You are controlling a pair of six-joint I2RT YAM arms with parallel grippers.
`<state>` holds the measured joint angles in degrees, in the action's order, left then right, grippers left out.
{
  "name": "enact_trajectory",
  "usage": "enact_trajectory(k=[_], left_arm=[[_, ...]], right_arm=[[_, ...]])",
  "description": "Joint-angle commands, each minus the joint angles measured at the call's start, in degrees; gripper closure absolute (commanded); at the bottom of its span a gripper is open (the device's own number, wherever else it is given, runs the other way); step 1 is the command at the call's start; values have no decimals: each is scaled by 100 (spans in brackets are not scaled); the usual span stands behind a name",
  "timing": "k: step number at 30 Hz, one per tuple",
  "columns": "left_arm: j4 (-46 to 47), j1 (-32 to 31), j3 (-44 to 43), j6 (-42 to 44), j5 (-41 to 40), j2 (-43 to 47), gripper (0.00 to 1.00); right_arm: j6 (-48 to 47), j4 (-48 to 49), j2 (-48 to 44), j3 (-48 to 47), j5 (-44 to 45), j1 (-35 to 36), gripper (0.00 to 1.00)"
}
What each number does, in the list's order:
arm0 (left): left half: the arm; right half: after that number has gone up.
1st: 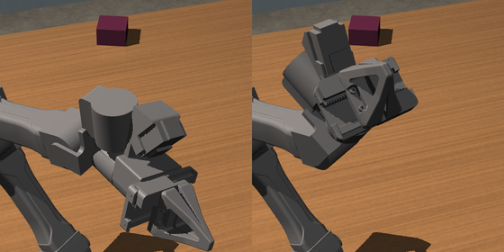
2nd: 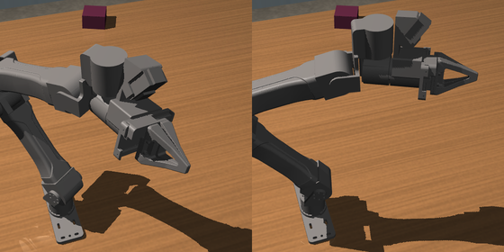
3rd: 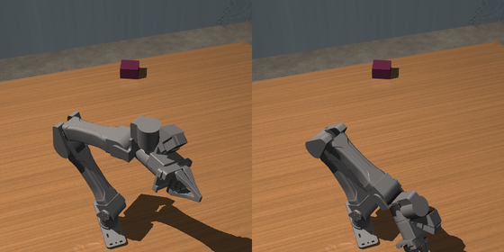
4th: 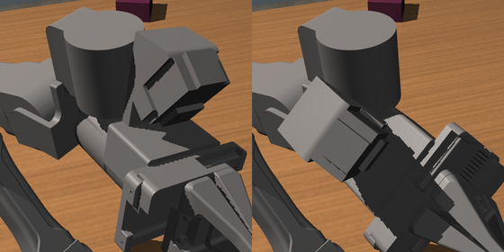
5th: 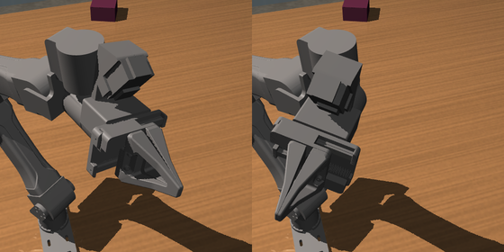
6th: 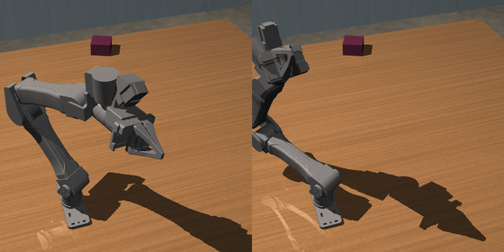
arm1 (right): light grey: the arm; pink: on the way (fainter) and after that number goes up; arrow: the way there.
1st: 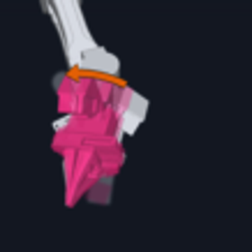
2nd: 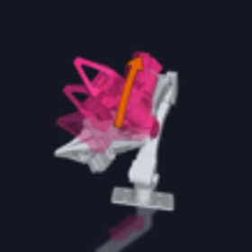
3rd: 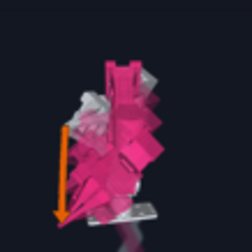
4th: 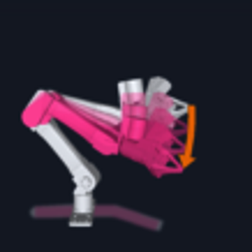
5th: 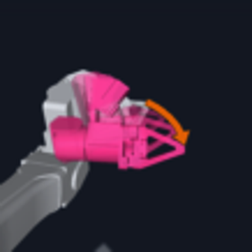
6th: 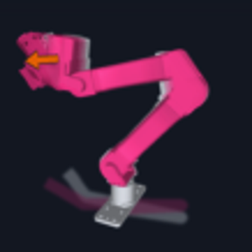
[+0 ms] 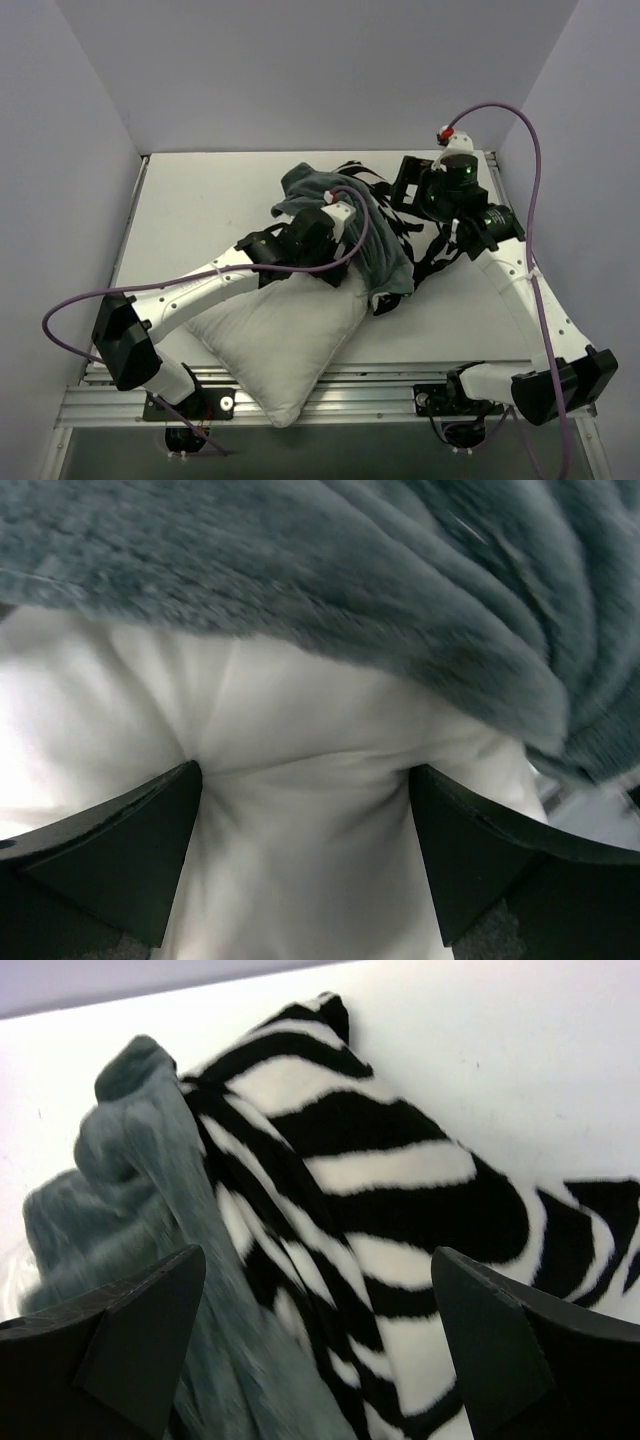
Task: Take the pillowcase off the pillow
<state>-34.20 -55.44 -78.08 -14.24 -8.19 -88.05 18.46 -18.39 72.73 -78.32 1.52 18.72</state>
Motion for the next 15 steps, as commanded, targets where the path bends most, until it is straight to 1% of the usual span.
enact_trajectory(k=[1, 2, 5, 7, 9, 10, 12, 15], left_arm=[[149, 770, 337, -203, -613, -212, 6], [315, 963, 338, -89, -753, -239, 6], [519, 1184, 224, 131, -807, -388, 6], [616, 1263, -4, 377, -825, -528, 6], [468, 1238, -206, 562, -773, -625, 6], [405, 1159, -399, 580, -659, -626, 6], [248, 975, -488, 702, -623, -512, 6], [-24, 352, -576, 773, -693, -240, 6]], right_arm=[[184, 37, -355, 431, 85, 0, 9], [228, 64, -478, 693, 59, 0, 10], [483, 230, -663, 1220, 24, 9, 10], [641, 388, -786, 1442, -90, 0, 10], [720, 442, -839, 1644, -335, 0, 11], [755, 485, -857, 1688, -371, 0, 11], [782, 556, -918, 1802, -442, 9, 11], [765, 617, -962, 1847, -398, 9, 11]])
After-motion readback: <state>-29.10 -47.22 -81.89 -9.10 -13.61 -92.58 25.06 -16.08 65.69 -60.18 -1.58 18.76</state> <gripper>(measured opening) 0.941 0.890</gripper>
